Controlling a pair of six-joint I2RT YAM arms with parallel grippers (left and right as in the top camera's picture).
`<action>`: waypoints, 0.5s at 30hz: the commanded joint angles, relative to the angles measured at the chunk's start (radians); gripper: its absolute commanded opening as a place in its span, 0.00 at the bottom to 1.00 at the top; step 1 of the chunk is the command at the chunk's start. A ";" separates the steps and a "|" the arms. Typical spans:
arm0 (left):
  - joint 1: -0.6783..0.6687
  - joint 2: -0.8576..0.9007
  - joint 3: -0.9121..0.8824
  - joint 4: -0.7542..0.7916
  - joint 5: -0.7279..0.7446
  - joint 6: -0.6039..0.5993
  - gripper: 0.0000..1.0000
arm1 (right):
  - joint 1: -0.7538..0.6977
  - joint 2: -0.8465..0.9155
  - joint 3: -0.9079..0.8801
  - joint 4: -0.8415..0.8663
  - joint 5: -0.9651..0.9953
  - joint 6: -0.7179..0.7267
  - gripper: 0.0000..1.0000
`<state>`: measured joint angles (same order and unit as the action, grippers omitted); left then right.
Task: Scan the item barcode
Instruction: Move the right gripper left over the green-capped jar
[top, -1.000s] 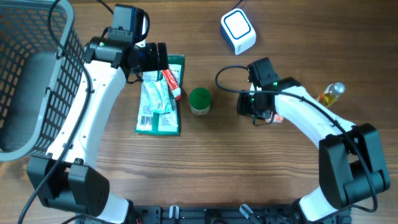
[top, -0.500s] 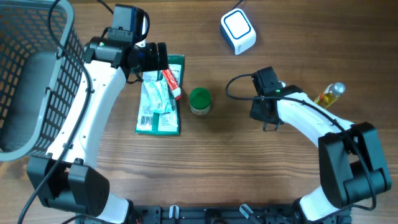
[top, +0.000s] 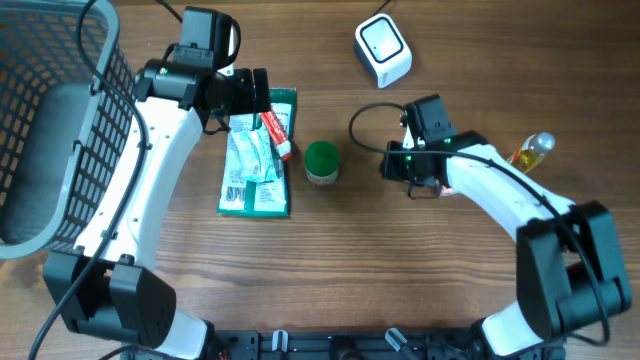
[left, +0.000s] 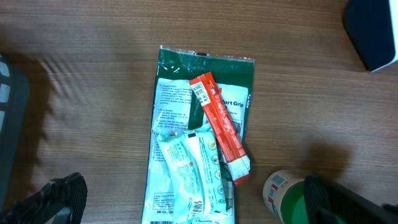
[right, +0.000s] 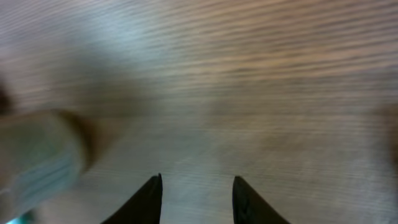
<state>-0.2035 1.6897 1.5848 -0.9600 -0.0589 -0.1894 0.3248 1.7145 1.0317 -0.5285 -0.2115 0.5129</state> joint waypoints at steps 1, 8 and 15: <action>0.004 0.008 0.003 0.002 -0.010 -0.009 1.00 | 0.021 -0.102 0.210 -0.114 -0.051 0.037 0.44; 0.004 0.008 0.003 0.002 -0.010 -0.010 1.00 | 0.200 -0.085 0.349 -0.042 0.038 -0.014 1.00; 0.004 0.008 0.003 0.002 -0.010 -0.009 1.00 | 0.359 0.016 0.349 -0.062 0.415 0.048 1.00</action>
<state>-0.2035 1.6897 1.5848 -0.9604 -0.0589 -0.1894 0.6392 1.6672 1.3823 -0.5869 0.0071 0.5346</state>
